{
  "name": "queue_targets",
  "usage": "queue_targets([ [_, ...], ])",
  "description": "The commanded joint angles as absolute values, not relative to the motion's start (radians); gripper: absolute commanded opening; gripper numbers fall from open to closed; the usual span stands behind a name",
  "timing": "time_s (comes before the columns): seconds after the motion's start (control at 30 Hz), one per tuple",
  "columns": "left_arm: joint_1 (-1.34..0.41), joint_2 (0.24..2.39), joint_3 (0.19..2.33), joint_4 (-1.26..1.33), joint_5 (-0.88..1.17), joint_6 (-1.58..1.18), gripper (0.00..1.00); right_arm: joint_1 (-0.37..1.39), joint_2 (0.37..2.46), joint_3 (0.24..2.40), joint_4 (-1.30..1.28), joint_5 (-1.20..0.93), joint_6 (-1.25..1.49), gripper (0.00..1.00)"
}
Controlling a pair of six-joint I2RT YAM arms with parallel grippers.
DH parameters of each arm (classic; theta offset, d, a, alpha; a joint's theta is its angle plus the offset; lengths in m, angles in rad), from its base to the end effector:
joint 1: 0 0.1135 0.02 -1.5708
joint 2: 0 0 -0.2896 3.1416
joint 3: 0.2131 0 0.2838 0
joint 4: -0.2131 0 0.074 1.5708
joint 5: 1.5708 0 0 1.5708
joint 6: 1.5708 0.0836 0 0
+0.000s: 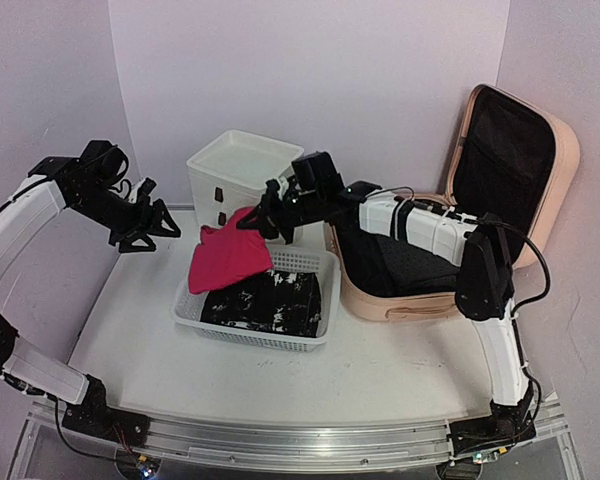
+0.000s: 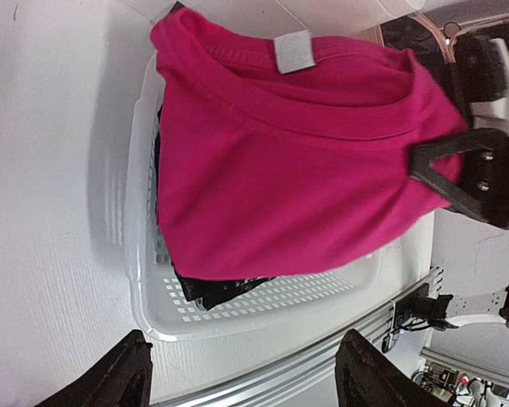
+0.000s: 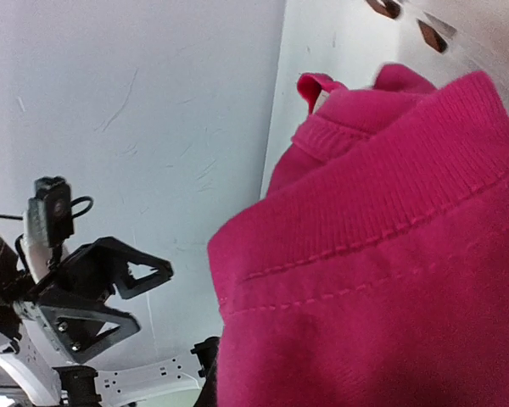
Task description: Open, take out, and arrange the luggage
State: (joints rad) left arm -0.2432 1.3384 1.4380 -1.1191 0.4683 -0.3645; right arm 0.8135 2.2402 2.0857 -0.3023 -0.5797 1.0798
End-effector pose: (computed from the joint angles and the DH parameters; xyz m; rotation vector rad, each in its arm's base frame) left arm 0.2832 -0.1092 0.3560 0.0178 2.6425 -0.8232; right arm 0.3873 0.4763 0.2937 -0.1235 2.4437 1.6351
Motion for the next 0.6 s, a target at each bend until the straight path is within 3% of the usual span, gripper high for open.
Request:
queue_targets([
  [0.0,-0.241,1.329,1.475,-1.124,0.482,-0.356,0.75,0.771,2.131,1.785,-0.020,-0.605,1.228,0.00],
  [0.1,-0.241,1.346,1.468,-1.126,0.494,-0.355,0.75,0.724,2.107,1.601,0.016,-0.599,1.328,0.00],
  [0.27,-0.240,1.377,1.479,-1.125,0.507,-0.357,0.75,0.681,2.115,1.483,0.030,-0.592,1.335,0.00],
  [0.57,-0.242,1.439,1.481,-1.123,0.590,-0.344,0.75,0.682,2.088,1.584,-0.250,-0.498,1.153,0.00],
])
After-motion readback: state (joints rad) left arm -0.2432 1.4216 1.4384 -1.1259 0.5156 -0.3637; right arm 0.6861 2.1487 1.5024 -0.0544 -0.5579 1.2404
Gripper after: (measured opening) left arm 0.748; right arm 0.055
